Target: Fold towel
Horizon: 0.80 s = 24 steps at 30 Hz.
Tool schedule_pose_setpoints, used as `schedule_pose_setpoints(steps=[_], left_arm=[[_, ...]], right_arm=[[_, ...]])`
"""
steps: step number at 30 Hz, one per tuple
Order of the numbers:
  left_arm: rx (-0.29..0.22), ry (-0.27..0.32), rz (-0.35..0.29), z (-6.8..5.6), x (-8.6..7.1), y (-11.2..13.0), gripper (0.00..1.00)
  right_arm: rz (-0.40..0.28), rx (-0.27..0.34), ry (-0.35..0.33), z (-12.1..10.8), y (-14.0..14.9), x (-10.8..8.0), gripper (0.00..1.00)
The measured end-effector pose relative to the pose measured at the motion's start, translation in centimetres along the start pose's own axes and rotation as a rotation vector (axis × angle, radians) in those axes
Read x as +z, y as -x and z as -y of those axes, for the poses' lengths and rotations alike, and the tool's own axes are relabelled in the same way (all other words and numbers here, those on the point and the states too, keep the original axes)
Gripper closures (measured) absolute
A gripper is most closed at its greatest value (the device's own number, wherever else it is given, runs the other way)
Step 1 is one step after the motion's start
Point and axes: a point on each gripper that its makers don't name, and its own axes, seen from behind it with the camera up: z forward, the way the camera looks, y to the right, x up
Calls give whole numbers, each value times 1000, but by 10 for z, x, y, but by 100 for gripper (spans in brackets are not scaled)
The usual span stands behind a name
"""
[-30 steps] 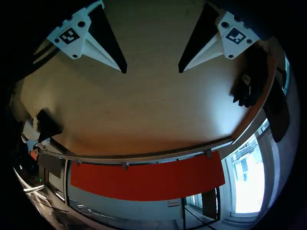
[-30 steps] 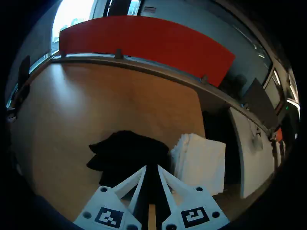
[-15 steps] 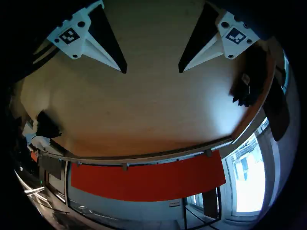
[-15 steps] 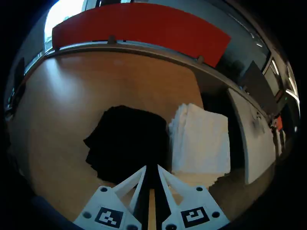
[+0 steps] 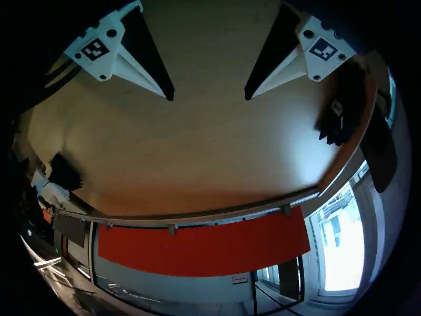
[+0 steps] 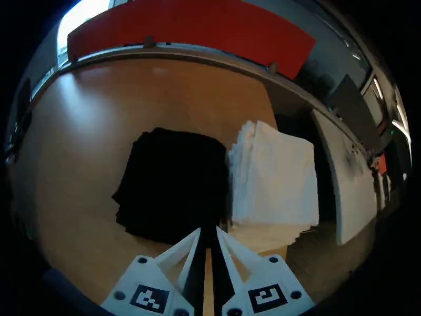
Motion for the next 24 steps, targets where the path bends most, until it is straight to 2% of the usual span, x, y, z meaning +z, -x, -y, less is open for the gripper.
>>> schedule_pose_setpoints(steps=[24], left_arm=[[3,1,5,1,0,2,0]], right_arm=[[29,6,33,-1,8,5,94]])
